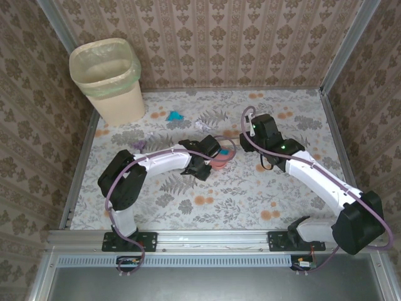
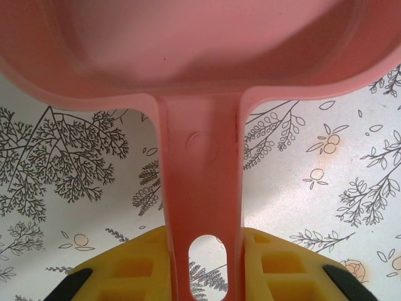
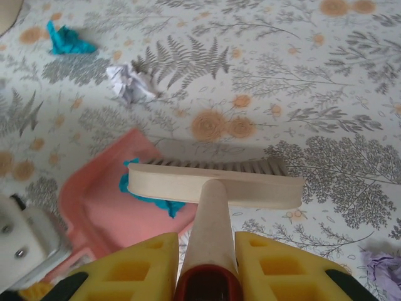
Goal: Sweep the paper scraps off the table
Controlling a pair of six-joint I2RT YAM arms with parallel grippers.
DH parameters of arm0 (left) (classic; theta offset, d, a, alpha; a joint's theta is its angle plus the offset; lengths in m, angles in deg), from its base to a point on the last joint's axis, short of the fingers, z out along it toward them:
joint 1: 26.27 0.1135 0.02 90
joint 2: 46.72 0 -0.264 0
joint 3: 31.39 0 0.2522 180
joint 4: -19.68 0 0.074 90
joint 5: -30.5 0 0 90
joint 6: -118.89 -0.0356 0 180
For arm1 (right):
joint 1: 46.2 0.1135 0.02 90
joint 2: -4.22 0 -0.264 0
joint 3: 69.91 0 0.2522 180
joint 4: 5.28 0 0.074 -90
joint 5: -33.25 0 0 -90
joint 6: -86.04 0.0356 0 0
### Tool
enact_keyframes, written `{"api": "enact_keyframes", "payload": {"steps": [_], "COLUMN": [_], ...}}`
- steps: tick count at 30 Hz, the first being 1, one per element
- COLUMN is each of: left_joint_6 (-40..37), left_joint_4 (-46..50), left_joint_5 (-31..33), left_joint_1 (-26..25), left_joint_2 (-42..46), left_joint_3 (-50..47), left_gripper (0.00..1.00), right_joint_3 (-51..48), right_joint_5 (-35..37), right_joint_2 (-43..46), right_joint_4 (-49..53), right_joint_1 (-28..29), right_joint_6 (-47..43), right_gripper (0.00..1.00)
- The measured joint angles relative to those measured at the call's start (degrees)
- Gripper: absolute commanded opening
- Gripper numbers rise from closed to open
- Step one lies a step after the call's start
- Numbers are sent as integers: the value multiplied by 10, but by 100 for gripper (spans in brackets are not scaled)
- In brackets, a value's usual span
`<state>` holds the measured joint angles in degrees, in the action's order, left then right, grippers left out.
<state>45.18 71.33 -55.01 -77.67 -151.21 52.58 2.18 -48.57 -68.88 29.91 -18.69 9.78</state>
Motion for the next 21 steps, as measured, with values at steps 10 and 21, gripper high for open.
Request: {"api": "enact_keyframes", "payload": {"steps": [10, 21], "left_joint_6": [6, 17], "left_joint_4": [1, 4], "left_joint_5": [5, 16], "left_joint_1": [-6, -21], "left_joint_2": [0, 0], "left_joint_3": [0, 0], "left_gripper": [0, 0], "right_joint_3": [12, -20], "right_joint_5": [-11, 50], "right_joint_2": [65, 167], "right_joint_4": [70, 55], "right_joint_1": [30, 3], "right_joint_6": [-35, -9], "right_gripper": [0, 0]}}
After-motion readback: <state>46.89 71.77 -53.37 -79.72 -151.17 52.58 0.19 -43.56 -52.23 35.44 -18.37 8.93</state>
